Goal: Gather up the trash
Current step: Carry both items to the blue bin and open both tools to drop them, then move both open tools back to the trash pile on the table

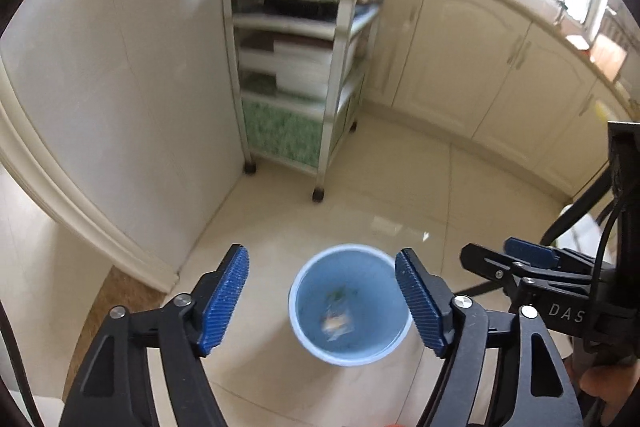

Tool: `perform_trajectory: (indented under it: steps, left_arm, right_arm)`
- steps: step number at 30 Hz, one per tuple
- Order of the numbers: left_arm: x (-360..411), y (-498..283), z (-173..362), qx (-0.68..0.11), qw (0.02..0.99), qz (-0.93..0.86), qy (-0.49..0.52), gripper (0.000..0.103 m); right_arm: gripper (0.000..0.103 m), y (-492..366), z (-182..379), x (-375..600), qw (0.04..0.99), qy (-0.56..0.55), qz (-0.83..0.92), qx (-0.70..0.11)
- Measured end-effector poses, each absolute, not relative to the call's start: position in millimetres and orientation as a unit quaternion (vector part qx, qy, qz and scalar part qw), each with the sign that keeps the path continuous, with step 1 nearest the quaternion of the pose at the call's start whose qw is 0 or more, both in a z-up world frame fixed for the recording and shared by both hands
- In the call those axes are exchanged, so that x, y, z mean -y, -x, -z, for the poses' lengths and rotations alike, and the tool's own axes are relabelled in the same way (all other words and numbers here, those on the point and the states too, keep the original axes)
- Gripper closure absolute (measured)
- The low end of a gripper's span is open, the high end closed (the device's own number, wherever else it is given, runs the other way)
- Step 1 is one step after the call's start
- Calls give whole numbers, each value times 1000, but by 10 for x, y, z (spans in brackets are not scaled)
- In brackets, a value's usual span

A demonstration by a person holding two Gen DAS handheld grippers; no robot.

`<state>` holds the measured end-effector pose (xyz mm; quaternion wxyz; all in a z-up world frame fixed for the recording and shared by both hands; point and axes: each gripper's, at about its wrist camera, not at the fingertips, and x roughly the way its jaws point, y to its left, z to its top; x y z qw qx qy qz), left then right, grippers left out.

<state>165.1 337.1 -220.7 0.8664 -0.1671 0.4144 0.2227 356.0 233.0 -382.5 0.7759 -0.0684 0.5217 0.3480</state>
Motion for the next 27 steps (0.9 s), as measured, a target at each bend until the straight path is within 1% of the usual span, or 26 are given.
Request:
perform_trajectory:
  steps: [2,5,8,10,13,15,17,19,23,27]
  left_arm:
    - [-3241,-1559,2039,-395,879,-214,157,30]
    - [-2943,-1464,1683,-357,902,-197,143,23]
    - [-2582,-1429,1326,-313,926,-168,127,19]
    - [-2232,-1418,1073,-284,941,-145,109,15]
    - [-1789,-1426,862,-254,957,-109,92,8]
    - [-1486,-1434,761,-242,963,-84,79,8]
    - [-1115,-1483,695,-237,968,-52,64,5]
    - [-941,-1518,725,-238,969,-26,57,1]
    - [-512,-1804,797,-268,962,24,49,1]
    - [-239,-2282,960,-308,949,51,44,1]
  right_arm:
    - [25,-3495,3497,-2170,801,65,-337,-492]
    - [16,-3334,2914,-1797,842,59,-310,-437]
    - [12,-3117,2373,-1318,878,50,-288,-380]
    - [9,-2986,2074,-955,898,48,-268,-347]
    - [8,-2840,1738,-407,920,36,-234,-311]
    - [2,-2773,1558,-74,932,27,-207,-295]
    - [0,-2713,1444,312,943,13,-180,-280]
    - [0,-2693,1349,658,950,8,-150,-272]
    - [0,-2671,1294,1335,957,-12,-99,-272]
    - [0,-2676,1399,1914,954,-34,-65,-291]
